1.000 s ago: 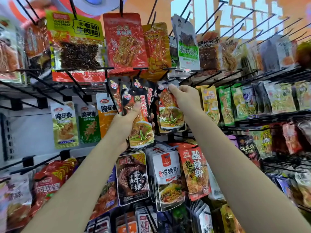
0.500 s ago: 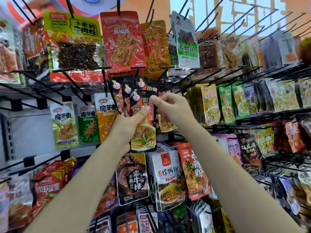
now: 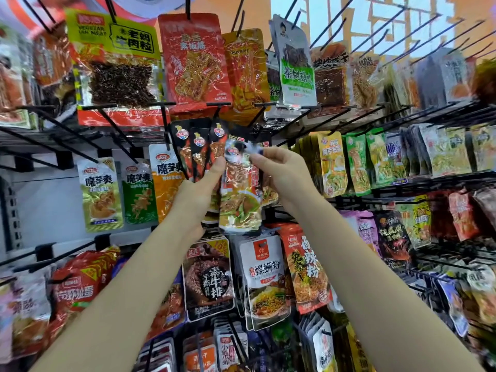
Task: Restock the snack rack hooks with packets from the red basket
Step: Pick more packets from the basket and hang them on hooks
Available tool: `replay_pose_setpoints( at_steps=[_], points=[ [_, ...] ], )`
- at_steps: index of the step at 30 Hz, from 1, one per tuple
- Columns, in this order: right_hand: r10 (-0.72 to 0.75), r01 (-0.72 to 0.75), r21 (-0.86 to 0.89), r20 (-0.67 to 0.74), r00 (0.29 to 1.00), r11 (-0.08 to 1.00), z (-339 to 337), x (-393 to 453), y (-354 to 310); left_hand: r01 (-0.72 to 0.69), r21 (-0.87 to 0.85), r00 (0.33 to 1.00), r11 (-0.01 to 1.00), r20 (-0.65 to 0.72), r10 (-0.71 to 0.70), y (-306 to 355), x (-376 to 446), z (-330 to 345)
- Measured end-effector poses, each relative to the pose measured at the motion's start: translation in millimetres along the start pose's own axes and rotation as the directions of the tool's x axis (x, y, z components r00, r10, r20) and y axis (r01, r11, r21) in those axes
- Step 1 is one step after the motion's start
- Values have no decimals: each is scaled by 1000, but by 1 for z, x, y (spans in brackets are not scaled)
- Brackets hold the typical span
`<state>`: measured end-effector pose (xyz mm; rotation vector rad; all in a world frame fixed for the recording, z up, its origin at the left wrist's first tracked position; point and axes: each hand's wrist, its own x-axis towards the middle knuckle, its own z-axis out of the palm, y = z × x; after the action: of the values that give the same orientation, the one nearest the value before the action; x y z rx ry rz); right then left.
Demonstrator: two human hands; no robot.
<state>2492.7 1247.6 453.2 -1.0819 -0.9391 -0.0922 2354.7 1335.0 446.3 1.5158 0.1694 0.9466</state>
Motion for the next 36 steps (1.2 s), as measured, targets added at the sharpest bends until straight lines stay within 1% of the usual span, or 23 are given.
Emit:
replay_pose_setpoints(
  at_steps=[2,4,8,9,10,12,14,17,19,21,23,24,25,27,29,30,32,35,36],
  points=[
    [25,-25,8,-75,997,1000,-6,7,1,59,-3,997,998,-53,-59,2,-3,-3],
    [27,-28,-11,-138,990,1000,-10,14,-2,91,11,993,996,-82,-90,0,0,-7],
    [20,-28,-40,-182,983,999,-10,25,-13,90,28,993,996,-83,-88,1,2,-9],
    [22,-29,-34,-189,982,999,-9,27,-16,86,11,994,996,-74,-85,1,1,-9],
    [22,-28,-29,-198,980,999,-8,28,-18,78,16,995,997,-71,-77,1,1,-9],
    [15,-22,-32,-219,976,999,-6,32,-20,40,39,992,998,-118,-35,2,-2,-7],
    [7,-15,-30,-241,970,999,-6,36,-20,24,19,995,1000,-97,-22,5,-6,-4],
    [-32,18,-58,-253,967,998,-5,40,-21,27,-29,998,999,-53,-29,7,-11,-4],
    [-44,16,-112,-258,965,994,-3,41,-22,16,-26,997,1000,-75,-18,-1,0,-10],
    [-61,13,-163,-292,955,986,-3,40,-21,2,-19,995,1000,-96,-4,-7,9,-17],
    [-151,70,-226,-366,918,972,-4,36,-21,-37,-5,994,999,-100,36,-9,9,-18],
    [-210,114,-260,-381,900,959,-4,33,-22,-47,-2,994,999,-101,46,-10,10,-19],
    [-247,146,-283,-362,899,948,-3,28,-24,-47,0,993,999,-107,47,-13,13,-20],
    [-261,191,-292,-227,938,937,3,17,-26,-38,-8,995,999,-96,38,-18,21,-22],
    [-192,164,-282,-74,979,945,12,7,-26,-46,11,997,999,-64,47,-22,25,-22],
    [-156,140,-287,-34,987,948,15,6,-23,-65,38,996,997,-50,67,-21,23,-19],
    [-114,100,-294,-33,993,951,16,4,-21,-32,34,999,999,-32,33,-19,19,-16],
    [-63,39,-227,-99,993,973,10,8,-24,73,-27,997,997,-22,-73,-13,15,-17],
    [-40,14,-215,-117,992,977,8,9,-27,79,-37,997,996,-18,-80,-11,16,-18]
  ],
)
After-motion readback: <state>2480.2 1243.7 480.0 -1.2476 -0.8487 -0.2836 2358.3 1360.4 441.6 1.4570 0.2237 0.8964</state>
